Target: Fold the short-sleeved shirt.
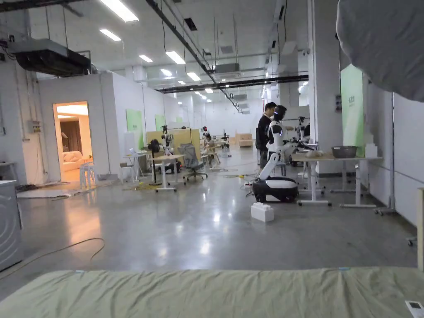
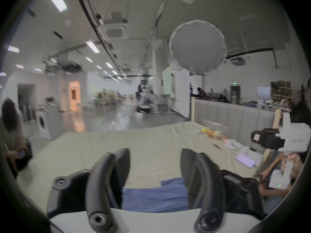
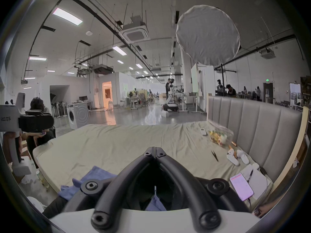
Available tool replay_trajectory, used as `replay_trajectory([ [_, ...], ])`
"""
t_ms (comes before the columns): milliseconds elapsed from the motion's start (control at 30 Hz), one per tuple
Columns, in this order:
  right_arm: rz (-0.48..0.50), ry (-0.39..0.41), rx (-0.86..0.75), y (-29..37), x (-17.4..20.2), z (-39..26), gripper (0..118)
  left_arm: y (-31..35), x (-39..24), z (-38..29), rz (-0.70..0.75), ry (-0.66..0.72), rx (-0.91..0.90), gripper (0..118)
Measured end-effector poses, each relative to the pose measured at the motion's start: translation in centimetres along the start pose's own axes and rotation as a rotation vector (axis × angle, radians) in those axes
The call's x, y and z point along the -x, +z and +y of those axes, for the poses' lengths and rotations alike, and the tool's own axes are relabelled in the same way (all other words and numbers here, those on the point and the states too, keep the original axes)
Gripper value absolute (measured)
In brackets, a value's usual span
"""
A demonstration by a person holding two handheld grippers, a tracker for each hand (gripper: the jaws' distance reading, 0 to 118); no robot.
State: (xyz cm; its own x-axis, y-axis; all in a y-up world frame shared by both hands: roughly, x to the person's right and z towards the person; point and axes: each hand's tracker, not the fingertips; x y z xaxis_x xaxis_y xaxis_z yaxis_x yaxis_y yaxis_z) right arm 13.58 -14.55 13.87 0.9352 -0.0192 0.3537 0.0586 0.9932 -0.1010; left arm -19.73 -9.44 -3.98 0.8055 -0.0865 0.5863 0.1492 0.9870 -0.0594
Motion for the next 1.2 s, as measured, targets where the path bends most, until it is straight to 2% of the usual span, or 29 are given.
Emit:
replay_trajectory([
  [33, 0.011, 0.002, -0.006, 0.1, 0.2, 0.3, 1, 1.2, 0.6, 0.2, 0.029, -0.016, -0.018, 18],
  [67, 0.017, 0.004, -0.011, 0.2, 0.4, 0.6, 1, 1.8, 1.0, 0.0, 0.071, -0.006, -0.026, 6],
  [167, 0.024, 0.019, -0.025, 0.3, 0.9, 1.1, 1, 4.4, 1.8, -0.3, 0.084, -0.019, -0.058, 0],
  [333, 0.034, -0.01, 0.001, 0.5, 1.6, 1.0, 1, 6.9, 0.9, -0.9, 0.178, -0.092, -0.166, 0],
  [400, 0.035, 0.016, -0.032, 0.5, 2.0, 1.2, 1, 6.8, 0.6, -0.8, 0.187, -0.128, -0.153, 0],
  [467, 0.035, 0.014, -0.028, 0.4, 2.2, 1.0, 1, 6.4, 1.1, -0.7, 0.168, -0.091, -0.136, 0],
  [600, 0.032, 0.064, -0.042, 0.8, 2.8, 1.2, 1, 5.5, 2.1, -1.3, 0.144, -0.032, -0.081, 0],
  [733, 0.04, 0.044, -0.053, 0.7, 2.7, 1.3, 1, 4.1, 3.0, -1.9, 0.135, 0.04, -0.038, 0],
  [800, 0.04, 0.03, -0.039, 0.3, 2.7, 1.1, 1, 2.5, 3.6, -2.4, 0.106, 0.093, 0.028, 0],
  [933, 0.048, 0.049, -0.005, -0.1, 2.3, -0.2, 1, -2.1, 5.4, -4.5, 0.062, 0.099, 0.185, 0],
  [967, 0.054, 0.064, 0.006, -0.2, 2.1, -0.6, 1, -3.8, 6.3, -5.2, 0.044, 0.134, 0.262, 2],
  [1100, 0.046, 0.027, 0.105, -1.3, 1.2, -2.4, 1, -10.9, 8.7, -9.1, 0.001, 0.222, 0.458, 63],
  [1133, 0.035, 0.002, 0.142, -1.7, 0.8, -3.0, 1, -13.0, 9.3, -11.3, -0.018, 0.236, 0.523, 68],
  [1200, 0.028, -0.016, 0.17, -2.4, 0.3, -3.8, 1, -16.5, 9.6, -13.8, -0.009, 0.23, 0.554, 68],
])
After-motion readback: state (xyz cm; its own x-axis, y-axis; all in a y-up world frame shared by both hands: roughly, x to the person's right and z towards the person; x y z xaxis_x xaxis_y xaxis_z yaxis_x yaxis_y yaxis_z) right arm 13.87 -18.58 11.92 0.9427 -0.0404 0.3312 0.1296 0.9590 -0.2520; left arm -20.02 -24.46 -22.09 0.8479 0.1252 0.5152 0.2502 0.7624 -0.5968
